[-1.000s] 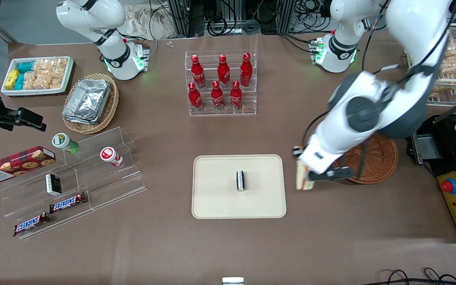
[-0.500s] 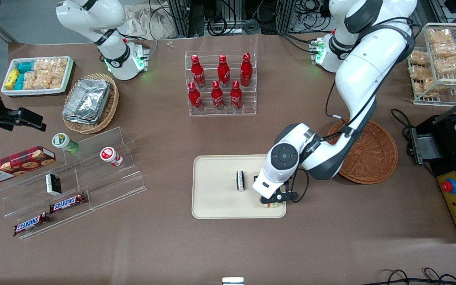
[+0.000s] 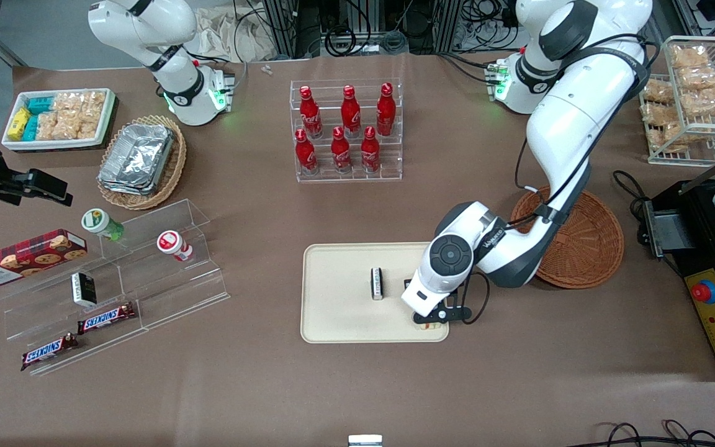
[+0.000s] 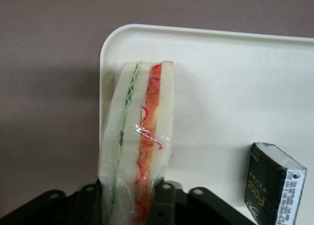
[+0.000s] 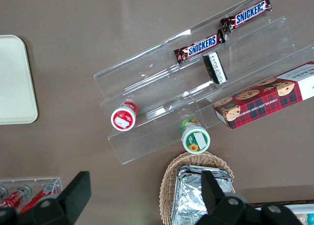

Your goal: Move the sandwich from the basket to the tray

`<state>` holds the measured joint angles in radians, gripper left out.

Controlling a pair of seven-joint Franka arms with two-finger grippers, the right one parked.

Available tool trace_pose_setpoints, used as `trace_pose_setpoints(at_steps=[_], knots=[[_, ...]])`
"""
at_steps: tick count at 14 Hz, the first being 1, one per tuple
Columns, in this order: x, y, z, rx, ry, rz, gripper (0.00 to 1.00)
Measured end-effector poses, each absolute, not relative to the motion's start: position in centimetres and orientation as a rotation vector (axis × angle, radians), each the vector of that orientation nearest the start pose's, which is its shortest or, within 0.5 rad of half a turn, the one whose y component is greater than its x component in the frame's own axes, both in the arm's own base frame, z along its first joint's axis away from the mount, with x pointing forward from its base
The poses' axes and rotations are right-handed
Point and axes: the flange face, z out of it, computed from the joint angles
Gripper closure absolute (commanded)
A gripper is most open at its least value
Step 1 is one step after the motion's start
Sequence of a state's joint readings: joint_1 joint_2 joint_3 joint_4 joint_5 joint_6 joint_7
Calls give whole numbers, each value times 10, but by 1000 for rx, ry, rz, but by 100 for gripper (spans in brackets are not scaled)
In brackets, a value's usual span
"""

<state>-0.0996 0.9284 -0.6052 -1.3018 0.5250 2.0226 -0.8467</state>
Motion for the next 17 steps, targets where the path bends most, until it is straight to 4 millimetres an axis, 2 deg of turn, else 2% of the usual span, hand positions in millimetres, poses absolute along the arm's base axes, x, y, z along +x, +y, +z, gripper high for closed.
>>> trace_pose_setpoints(at_steps=[4,6,7,9,11,13,15,17], knots=[[646,-363,244,-3124,-136,48,0],[654,-358,267,-3125,-157,4,0],[659,-348,286,-3105,-180,-6,0],[670,-313,335,-3060,-262,-24,0],[677,-270,394,-3049,-374,-44,0],[675,-224,442,-3019,-355,-23,0],[665,-185,466,-3019,-344,19,0],[652,-146,472,-3063,-366,14,0]])
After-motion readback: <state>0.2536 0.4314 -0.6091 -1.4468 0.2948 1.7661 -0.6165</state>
